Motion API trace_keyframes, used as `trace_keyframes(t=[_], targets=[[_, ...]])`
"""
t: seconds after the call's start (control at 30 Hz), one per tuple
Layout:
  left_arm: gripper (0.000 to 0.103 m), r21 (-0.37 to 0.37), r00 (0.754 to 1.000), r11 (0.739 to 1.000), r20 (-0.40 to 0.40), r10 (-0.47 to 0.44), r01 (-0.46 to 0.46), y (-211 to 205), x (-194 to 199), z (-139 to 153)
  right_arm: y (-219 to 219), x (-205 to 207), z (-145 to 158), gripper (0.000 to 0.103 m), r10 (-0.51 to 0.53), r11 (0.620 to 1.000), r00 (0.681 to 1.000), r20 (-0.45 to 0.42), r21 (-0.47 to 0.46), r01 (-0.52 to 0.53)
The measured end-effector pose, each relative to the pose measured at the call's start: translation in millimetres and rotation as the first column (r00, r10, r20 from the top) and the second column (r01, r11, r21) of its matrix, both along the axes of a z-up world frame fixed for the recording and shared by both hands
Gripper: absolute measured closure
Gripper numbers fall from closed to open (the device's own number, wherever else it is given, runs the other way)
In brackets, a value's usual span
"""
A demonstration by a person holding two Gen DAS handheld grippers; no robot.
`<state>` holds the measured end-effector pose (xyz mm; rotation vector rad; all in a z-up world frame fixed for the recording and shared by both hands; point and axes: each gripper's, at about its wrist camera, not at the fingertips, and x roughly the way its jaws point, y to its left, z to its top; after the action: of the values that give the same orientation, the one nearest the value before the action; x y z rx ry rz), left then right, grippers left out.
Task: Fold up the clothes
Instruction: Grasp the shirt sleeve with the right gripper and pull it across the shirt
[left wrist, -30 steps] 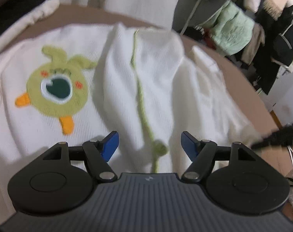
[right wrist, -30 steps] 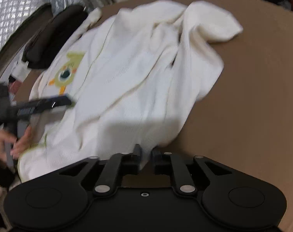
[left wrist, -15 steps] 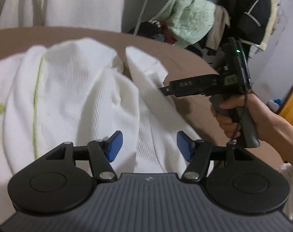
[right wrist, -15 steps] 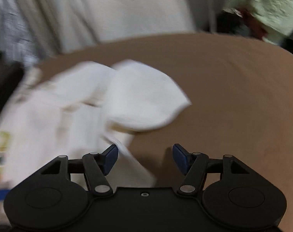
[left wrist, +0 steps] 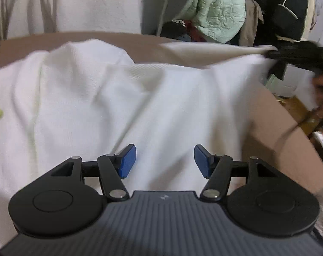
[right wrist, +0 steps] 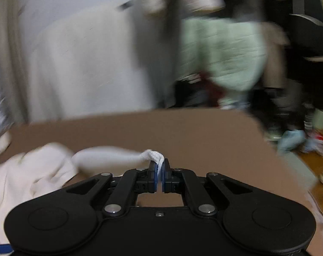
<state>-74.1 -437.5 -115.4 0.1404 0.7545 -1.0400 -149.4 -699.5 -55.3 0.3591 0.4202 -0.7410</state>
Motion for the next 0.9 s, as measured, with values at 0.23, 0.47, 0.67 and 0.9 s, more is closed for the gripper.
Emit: trace_keyframes(t=[0.23, 0.47, 0.67, 0.9], targets=[[0.034, 0.109, 0.994, 0.989, -0.049, -0.095, 0.1, -25, -15, -16, -19, -41, -68, 0.091, -0.17, 0.941, 0.922, -0.348, 0.221, 0.257], [0.035, 0.105, 0.983, 0.98, -0.1, -0.156, 0.166, -42, -26, -28, -10, -8, -69, 0.062, -0.041, 0.985, 0.937, -0.348, 0.142, 0.096], [0.035, 0.098, 0.966, 0.989, -0.244, -0.082, 0.108, -42, -9, -46, 8, 27, -54, 0.032, 0.121, 0.992, 0.955, -0.269, 0.066, -0.107], [0.035, 0.129, 0.967, 0.989, -0.254, -0.034, 0.069, -36, -9, -44, 2, 99, -91, 0.039, 0.231, 0.973, 0.866, -0.443, 0.105, -0.205]])
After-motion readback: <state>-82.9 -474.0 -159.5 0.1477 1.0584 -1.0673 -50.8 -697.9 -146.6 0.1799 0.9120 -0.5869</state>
